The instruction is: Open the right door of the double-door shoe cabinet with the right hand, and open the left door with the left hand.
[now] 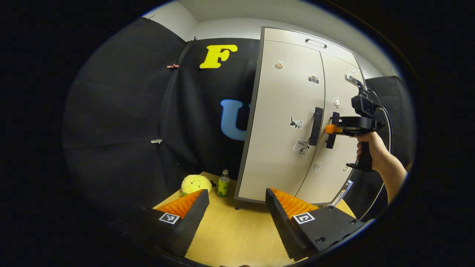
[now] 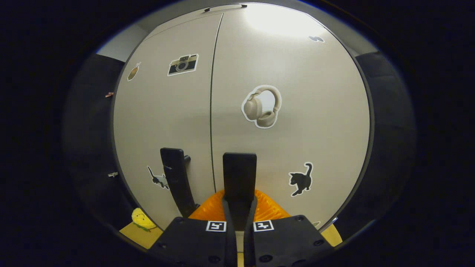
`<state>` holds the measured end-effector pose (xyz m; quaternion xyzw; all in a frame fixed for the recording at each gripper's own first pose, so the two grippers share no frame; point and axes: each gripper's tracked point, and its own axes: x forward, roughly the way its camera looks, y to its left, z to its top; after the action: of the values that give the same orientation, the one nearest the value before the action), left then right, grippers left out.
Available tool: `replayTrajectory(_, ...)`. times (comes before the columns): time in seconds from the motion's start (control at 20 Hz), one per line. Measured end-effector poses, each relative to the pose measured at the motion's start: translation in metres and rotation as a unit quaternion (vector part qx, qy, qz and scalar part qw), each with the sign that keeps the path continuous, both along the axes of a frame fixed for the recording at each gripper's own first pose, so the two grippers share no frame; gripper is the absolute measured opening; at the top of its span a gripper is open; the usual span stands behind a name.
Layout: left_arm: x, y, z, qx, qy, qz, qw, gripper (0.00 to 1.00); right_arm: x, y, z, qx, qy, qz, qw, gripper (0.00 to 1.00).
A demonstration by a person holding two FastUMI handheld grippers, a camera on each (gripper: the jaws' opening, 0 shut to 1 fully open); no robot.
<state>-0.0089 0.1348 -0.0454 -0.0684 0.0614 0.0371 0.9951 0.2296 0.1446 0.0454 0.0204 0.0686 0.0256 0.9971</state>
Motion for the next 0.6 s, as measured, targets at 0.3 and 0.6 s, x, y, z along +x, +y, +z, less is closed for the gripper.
replayTrajectory(0.3,-0.008,-0.019,0.011,0.028,-0.002,-0.012,1.000,0.95,-0.038,-0.005,0.003,0.019,-0.005,0.041,0.999,0.11)
replayTrajectory(0.6,-0.002,-0.061,-0.005,0.036,0.035,-0.043,0.998,0.95,-0.072,-0.022,0.007,0.027,0.000,0.074,0.997,0.11)
